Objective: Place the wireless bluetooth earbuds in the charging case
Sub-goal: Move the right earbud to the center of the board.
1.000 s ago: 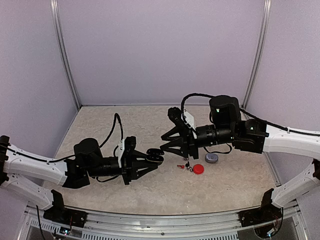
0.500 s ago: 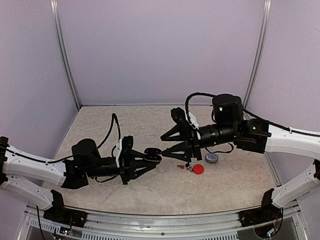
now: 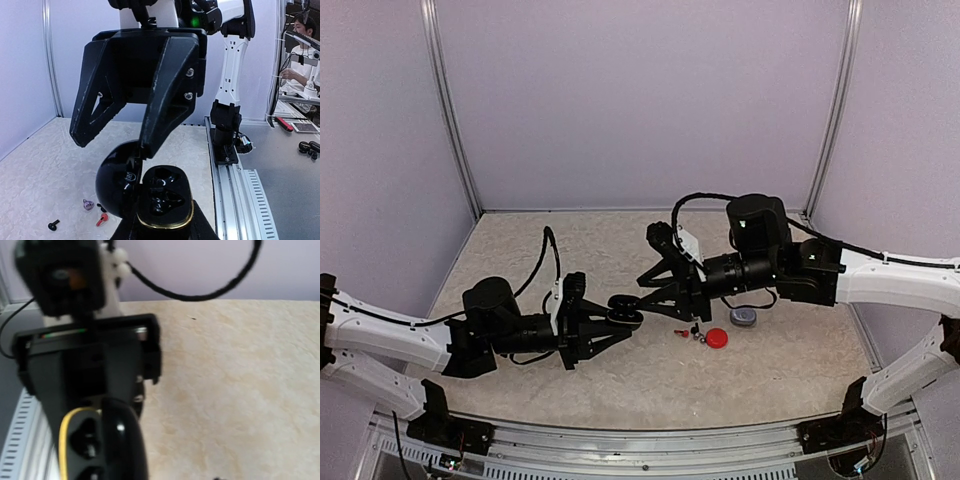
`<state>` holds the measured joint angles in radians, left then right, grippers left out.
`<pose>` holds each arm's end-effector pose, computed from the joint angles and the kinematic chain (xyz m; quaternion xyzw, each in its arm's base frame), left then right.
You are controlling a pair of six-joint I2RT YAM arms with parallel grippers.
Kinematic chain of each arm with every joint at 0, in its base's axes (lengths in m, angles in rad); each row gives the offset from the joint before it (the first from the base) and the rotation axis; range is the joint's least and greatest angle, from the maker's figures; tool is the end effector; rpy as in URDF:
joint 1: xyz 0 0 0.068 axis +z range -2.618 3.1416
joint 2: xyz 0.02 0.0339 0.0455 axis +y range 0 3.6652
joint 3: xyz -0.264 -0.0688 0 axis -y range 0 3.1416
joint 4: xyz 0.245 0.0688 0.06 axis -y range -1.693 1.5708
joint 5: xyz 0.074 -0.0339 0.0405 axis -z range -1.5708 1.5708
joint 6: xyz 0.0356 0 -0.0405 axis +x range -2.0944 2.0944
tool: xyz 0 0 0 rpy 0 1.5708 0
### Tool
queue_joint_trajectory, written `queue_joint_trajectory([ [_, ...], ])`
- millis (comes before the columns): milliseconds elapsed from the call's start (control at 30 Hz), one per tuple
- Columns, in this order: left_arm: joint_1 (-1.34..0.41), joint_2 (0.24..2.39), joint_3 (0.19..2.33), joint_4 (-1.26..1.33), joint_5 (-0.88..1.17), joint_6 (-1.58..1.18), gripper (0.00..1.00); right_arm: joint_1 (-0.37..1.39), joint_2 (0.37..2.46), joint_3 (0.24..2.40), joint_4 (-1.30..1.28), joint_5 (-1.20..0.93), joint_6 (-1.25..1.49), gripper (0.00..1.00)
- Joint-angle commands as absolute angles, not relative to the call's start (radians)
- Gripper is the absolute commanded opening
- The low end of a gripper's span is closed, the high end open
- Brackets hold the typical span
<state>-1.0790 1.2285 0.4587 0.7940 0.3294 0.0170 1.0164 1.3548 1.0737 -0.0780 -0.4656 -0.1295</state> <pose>0.1111 -0.2317 0.2374 0.4591 0.5270 -0.4562 0.5507 0.1520 0.2758 0.3239 -0.5440 0.6009 0.4090 0.4191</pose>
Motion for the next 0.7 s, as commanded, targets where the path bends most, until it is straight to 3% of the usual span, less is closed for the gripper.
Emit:
queue_joint_trajectory([
  [0, -1.085, 1.214, 0.460, 0.813, 0.344, 0.043, 0.06, 0.996, 1.367, 1.113, -0.079, -0.403, -0.097, 0.43],
  [167, -1.085, 1.218, 0.458, 0.813, 0.325, 0.041, 0.06, 0.984, 1.373, 1.113, -0.078, -0.429, -0.091, 0.43],
  [433, -1.027, 1.211, 0.415, 0.881, 0.298, -0.045, 0.06, 0.834, 1.313, 1.041, 0.020, -0.573, -0.016, 0.56],
  [667, -0.983, 1.193, 0.373, 0.915, 0.296, -0.089, 0.06, 0.704, 1.522, 1.162, -0.162, -0.449, -0.066, 0.57],
])
